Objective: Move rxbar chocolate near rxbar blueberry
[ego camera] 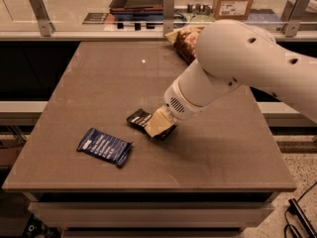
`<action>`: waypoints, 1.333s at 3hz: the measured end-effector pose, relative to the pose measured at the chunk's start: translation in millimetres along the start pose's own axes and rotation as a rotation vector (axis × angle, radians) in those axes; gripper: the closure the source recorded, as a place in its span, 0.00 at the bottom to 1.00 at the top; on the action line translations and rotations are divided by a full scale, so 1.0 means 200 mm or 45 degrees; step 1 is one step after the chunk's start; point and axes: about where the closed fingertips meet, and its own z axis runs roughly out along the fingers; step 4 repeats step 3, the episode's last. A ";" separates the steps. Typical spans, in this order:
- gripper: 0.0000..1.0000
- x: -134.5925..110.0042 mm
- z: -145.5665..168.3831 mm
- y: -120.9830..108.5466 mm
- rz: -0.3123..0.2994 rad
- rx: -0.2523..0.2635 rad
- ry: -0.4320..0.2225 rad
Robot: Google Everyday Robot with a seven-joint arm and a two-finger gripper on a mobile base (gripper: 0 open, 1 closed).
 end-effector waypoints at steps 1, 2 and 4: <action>0.13 0.00 0.00 0.01 -0.003 0.002 -0.001; 0.00 -0.01 -0.01 0.01 -0.007 0.004 -0.002; 0.00 -0.01 -0.01 0.01 -0.007 0.004 -0.002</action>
Offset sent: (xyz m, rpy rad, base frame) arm -0.0006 0.0005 0.0011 -0.0009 -0.0023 0.0012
